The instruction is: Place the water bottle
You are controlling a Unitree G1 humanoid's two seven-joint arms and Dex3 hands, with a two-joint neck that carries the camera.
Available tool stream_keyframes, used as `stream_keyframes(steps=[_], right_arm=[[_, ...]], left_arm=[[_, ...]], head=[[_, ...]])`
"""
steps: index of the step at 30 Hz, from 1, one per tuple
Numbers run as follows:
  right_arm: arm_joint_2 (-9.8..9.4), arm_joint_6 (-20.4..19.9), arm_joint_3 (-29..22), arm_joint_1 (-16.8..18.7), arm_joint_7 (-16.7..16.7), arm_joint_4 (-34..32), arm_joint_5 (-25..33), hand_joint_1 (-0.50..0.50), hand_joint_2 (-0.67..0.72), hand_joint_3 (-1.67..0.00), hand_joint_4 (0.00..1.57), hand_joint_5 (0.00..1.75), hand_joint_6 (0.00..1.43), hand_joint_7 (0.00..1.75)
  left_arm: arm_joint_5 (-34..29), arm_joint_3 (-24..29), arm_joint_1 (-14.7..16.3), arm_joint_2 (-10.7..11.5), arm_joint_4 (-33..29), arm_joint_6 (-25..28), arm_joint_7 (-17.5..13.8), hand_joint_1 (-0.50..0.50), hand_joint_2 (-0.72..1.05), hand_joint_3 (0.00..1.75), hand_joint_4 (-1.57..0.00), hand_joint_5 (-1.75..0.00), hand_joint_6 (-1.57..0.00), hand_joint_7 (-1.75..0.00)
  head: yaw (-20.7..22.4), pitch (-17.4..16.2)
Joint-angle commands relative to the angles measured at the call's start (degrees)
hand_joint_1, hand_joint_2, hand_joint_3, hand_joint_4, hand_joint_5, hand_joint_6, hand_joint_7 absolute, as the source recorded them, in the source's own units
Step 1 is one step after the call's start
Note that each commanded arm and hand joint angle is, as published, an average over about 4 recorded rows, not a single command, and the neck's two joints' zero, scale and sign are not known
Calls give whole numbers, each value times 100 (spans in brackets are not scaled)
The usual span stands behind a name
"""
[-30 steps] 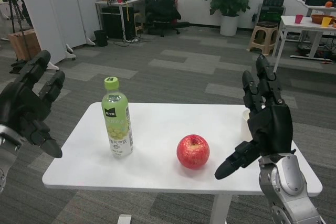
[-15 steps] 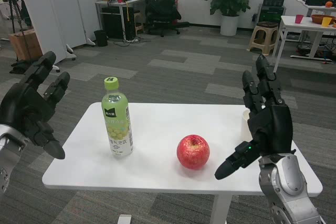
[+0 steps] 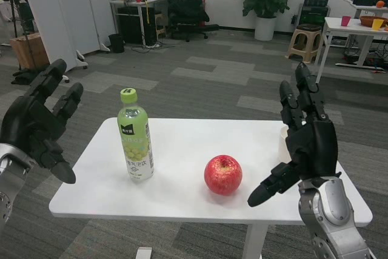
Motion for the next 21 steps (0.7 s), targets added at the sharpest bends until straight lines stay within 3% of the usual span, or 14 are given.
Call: stream_keyframes(steps=[1, 21], right_arm=[[36, -21, -3, -24, 8, -45, 10, -46, 47, 0, 0, 0, 0, 0], [337, 31, 3, -86, 8, 170, -307, -46, 47, 0, 0, 0, 0, 0]], left_arm=[[-32, 8, 78, 80, -57, 92, 1, -48, -64, 9, 0, 0, 0, 0], [-327, 15, -188, 3, 314, 7, -8, -48, -64, 9, 0, 0, 0, 0]], head=[[-21, -37], [-5, 12]])
